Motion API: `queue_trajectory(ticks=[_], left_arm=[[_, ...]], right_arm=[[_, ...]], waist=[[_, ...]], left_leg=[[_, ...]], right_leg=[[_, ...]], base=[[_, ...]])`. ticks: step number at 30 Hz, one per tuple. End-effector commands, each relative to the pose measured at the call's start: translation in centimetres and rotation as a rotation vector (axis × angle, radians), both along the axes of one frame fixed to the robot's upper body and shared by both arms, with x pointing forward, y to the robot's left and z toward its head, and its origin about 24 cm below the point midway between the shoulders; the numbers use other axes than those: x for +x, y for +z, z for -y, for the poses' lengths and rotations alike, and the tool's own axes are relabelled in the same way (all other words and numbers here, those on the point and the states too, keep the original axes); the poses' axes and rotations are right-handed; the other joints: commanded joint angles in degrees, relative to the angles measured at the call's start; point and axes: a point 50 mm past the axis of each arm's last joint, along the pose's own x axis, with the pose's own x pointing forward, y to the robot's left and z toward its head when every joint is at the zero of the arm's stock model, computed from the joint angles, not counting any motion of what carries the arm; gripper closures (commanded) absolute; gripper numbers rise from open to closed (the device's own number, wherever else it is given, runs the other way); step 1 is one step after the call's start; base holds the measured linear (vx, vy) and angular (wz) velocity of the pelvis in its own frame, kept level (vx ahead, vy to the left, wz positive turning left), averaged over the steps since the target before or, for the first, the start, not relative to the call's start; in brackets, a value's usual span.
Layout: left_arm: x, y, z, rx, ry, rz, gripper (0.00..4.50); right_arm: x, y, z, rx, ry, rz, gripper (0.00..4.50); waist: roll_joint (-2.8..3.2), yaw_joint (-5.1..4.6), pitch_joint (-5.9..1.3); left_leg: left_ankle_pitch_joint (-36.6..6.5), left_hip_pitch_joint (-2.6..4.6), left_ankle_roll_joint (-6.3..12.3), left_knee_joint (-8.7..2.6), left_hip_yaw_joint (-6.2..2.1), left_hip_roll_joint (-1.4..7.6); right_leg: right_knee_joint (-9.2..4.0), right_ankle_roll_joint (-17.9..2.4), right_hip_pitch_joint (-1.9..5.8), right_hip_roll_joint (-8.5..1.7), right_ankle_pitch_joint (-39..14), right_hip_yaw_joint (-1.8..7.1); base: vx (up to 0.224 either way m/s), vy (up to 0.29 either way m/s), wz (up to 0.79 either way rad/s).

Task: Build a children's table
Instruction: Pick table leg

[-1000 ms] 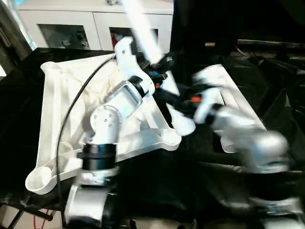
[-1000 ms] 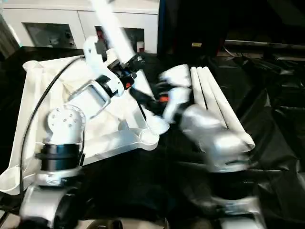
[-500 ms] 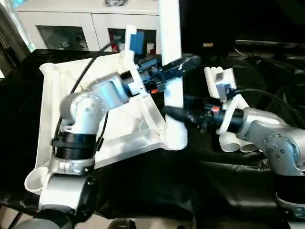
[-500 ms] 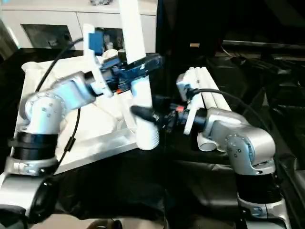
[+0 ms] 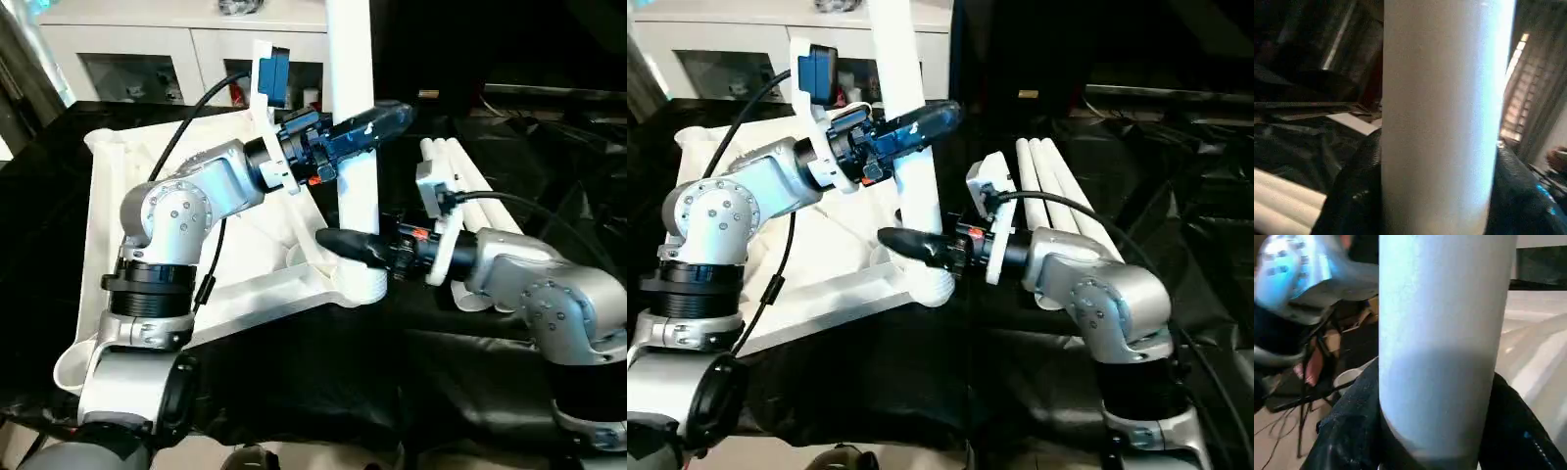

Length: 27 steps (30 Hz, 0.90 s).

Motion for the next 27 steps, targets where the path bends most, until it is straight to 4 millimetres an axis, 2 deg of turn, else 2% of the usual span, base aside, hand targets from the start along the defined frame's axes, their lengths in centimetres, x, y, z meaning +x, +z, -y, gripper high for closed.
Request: queue_trajectory(ticks=[1, 2, 3, 5, 8, 9, 10, 12, 15, 17, 19, 22, 27], left_arm=[[0.1, 0.4, 0.8, 0.038, 0.058, 0.022, 1.67], [0.3, 0.1, 0.9, 0.072, 0.113, 0.012, 1.58], [0.5, -0.5, 1.3, 0.138, 0.18, 0.001, 1.55], [0.5, -1.0, 1.6, 0.176, 0.217, -0.023, 1.53], [0.7, -1.3, 2.1, 0.172, 0.348, -0.047, 1.53], [0.8, -1.3, 2.1, 0.164, 0.37, -0.057, 1.53], [0.8, -1.3, 2.1, 0.163, 0.374, -0.059, 1.53], [1.4, -0.9, 2.0, 0.109, 0.445, -0.087, 1.88], [1.5, -0.6, 1.8, 0.079, 0.468, -0.097, 2.03], [1.7, -0.4, 1.5, 0.064, 0.501, -0.103, 2.35], [1.8, -0.4, 1.3, 0.066, 0.518, -0.105, 2.36], [2.0, -0.4, 1.0, 0.077, 0.539, -0.094, 2.61], [1.9, -0.2, 1.1, 0.076, 0.504, -0.067, 2.65]], right_arm=[[0.7, 0.2, 0.6, -0.017, -0.082, 0.008, 2.57], [0.8, 0.2, 0.5, -0.022, -0.095, 0.015, 2.57], [1.0, 0.2, 0.4, -0.023, -0.12, 0.021, 2.57], [1.2, 0.3, 0.3, -0.024, -0.14, 0.028, 2.57], [1.7, 0.5, 0.2, -0.023, -0.181, 0.043, 2.57], [1.7, 0.5, 0.2, -0.021, -0.181, 0.044, 2.57], [1.7, 0.5, 0.1, -0.021, -0.181, 0.044, 2.57], [1.8, 0.5, 0.0, -0.022, -0.184, 0.046, 2.57], [1.8, 0.5, 0.0, -0.024, -0.189, 0.049, 2.57], [1.9, 0.5, 0.0, -0.027, -0.193, 0.054, 2.57], [1.9, 0.5, 0.0, -0.029, -0.195, 0.055, 2.57], [1.9, 0.6, 0.0, -0.028, -0.193, 0.057, 2.57], [2.0, 0.7, 0.0, -0.033, -0.195, 0.068, 2.57]], waist=[[-0.16, -0.03, -5.04], [0.05, 0.07, -5.1], [-0.16, 0.01, -5.11], [-0.12, -0.04, -5.09], [-0.34, -0.05, -5.11], [-0.58, -0.06, -5.1], [-0.53, -0.05, -5.14], [-0.73, -0.11, -5.12], [-0.65, 0.0, -5.08], [-0.64, -0.02, -5.08], [-0.75, -0.06, -5.07], [-0.66, -0.02, -5.1], [-0.68, 0.01, -5.12]], left_leg=[[-8.19, 1.48, 0.52, -3.65, -1.35, 3.56], [-8.25, 1.57, 0.25, -3.66, -1.4, 3.6], [-8.04, 1.47, 0.26, -3.67, -1.4, 3.57], [-7.75, 1.35, 0.17, -3.67, -1.44, 3.57], [-7.24, 1.2, 0.66, -3.47, -1.33, 3.45], [-7.13, 1.16, 0.94, -3.45, -1.27, 3.34], [-6.88, 1.13, 0.97, -3.44, -1.31, 3.32], [-6.87, 1.13, 1.51, -3.37, -1.24, 3.3], [-6.92, 1.14, 1.77, -3.34, -1.23, 3.27], [-7.08, 1.16, 1.74, -3.41, -1.32, 3.35], [-7.15, 1.2, 1.89, -3.4, -1.31, 3.32], [-6.95, 1.19, 1.94, -3.41, -1.32, 3.34], [-6.59, 1.18, 2.07, -3.37, -1.28, 3.29]], right_leg=[[-3.93, -12.82, 3.02, -4.6, -9.95, 2.42], [-3.91, -12.56, 3.03, -4.59, -9.9, 2.41], [-3.91, -12.4, 3.16, -4.63, -9.45, 2.43], [-3.72, -12.42, 3.19, -4.61, -8.85, 2.43], [-3.89, -12.48, 3.37, -4.66, -8.72, 2.45], [-4.04, -12.25, 3.35, -4.59, -9.09, 2.43], [-3.91, -12.22, 3.44, -4.58, -9.01, 2.41], [-4.08, -12.05, 3.39, -4.54, -9.29, 2.4], [-4.22, -11.78, 3.26, -4.49, -10.44, 2.36], [-4.19, -11.68, 3.24, -4.48, -10.59, 2.3], [-4.2, -11.44, 3.17, -4.45, -10.53, 2.31], [-4.15, -11.27, 3.14, -4.46, -10.53, 2.31], [-4.11, -11.36, 3.11, -4.5, -10.3, 2.32]], base=[[0.0, 0.0, 0.0], [0.0, 0.0, 0.0], [0.0, 0.0, 0.0], [0.0, 0.0, 0.0], [0.0, 0.0, 0.0], [0.0, 0.0, 0.0], [0.0, 0.0, 0.0], [0.0, 0.0, 0.0], [0.0, 0.0, 0.0], [0.0, 0.0, 0.0], [0.0, 0.0, 0.0], [0.0, 0.0, 0.0], [0.0, 0.0, 0.0]])
